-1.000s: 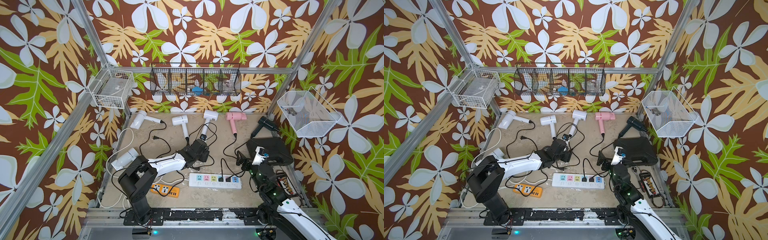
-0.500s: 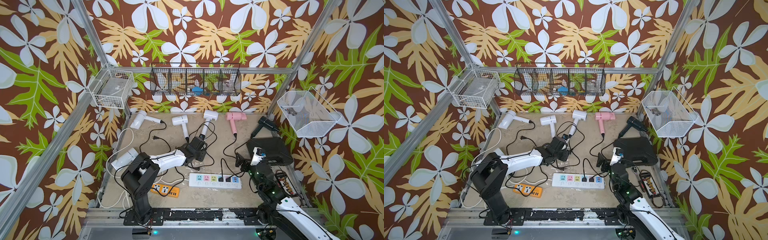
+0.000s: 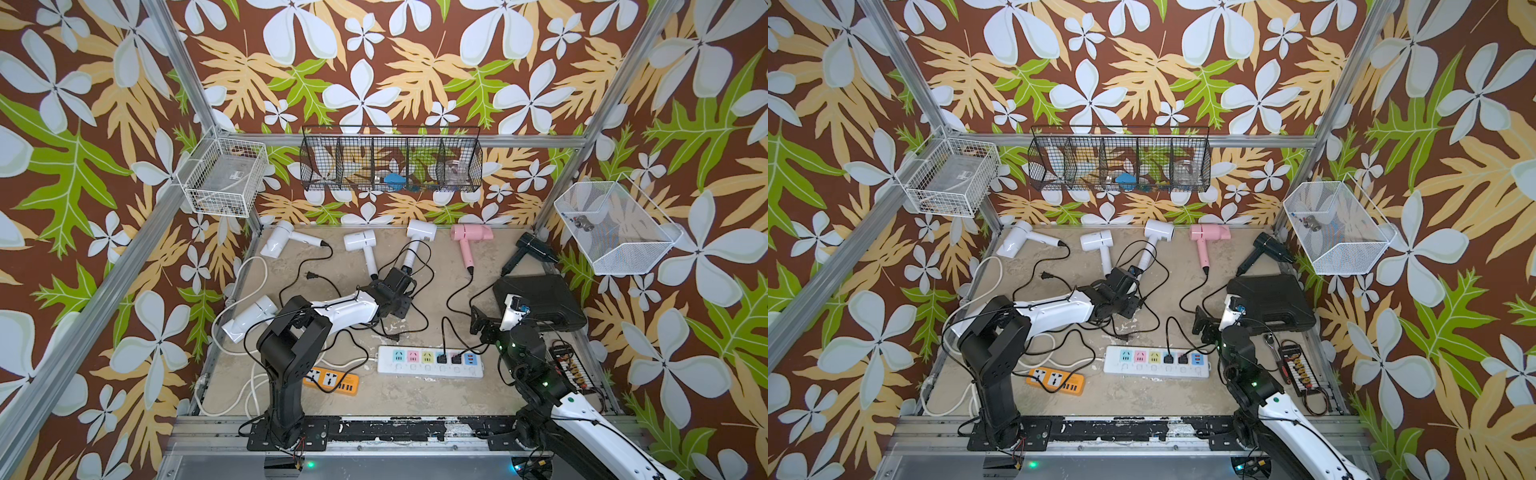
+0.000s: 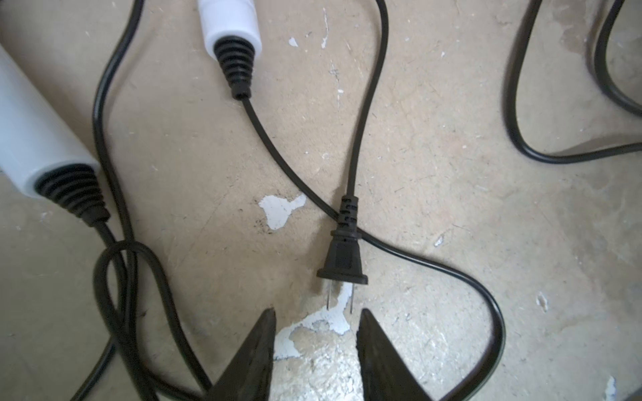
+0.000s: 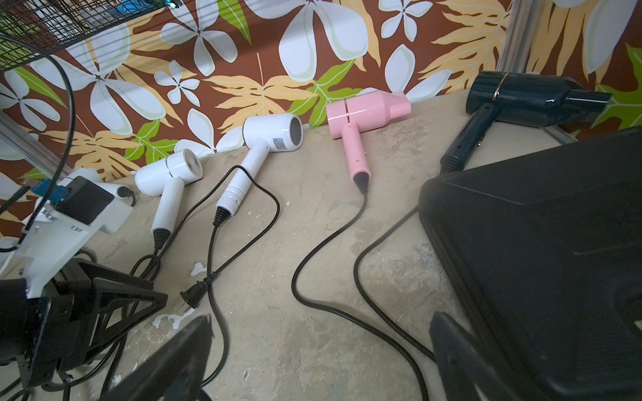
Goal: Charge the blow dryers
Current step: Pick up the plug from the center of the board.
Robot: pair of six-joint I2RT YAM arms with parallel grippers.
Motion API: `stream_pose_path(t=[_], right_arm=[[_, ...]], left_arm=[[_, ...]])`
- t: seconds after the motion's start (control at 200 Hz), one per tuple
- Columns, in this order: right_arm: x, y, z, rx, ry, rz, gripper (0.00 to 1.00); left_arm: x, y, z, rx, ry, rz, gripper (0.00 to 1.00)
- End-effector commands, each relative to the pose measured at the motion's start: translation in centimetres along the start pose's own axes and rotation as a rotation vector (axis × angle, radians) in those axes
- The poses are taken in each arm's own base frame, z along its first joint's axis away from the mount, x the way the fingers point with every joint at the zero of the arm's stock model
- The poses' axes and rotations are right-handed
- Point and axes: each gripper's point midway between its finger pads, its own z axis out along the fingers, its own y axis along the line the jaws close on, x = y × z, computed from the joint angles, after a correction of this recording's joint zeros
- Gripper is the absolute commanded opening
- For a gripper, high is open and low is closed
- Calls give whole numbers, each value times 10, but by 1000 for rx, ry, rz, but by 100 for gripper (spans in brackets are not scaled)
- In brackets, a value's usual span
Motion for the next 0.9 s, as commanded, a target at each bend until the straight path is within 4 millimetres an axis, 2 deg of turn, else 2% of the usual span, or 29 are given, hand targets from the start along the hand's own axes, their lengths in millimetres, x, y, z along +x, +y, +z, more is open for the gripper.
stream_pose_path(t=[0.0,0.35,0.616,0.896], right_arm=[[-6,3,0,-8,-17,0,100],[-5,3,1,-9,-11,-1,100],[-3,3,2,-8,-5,-4,100],[-3,4,3,-10,-5,-3,100]], left_arm=[[6,-1,4,19,36,26,39],[9,3,17,13,65,24,27],[9,-1,21,38,69,25,27],[16,-3,34,50,89,32,26]])
